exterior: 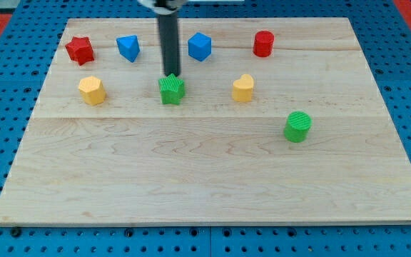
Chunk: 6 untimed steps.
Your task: Move the green star to the green circle
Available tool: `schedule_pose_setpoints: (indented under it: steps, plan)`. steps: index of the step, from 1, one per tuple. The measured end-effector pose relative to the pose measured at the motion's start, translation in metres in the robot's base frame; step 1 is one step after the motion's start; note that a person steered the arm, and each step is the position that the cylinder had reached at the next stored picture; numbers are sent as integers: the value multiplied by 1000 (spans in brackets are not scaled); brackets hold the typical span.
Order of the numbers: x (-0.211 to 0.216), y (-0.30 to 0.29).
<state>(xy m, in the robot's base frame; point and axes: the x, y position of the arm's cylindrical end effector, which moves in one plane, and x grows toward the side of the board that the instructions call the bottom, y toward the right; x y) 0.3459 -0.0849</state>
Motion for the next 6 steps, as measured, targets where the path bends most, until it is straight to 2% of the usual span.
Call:
schedule_pose_setpoints:
  steps: [1, 2, 3, 4, 5, 6]
  plan:
    - [13, -24]
    - [49, 60]
    - [82, 110]
    - [82, 62]
    - [103, 52]
    - [116, 103]
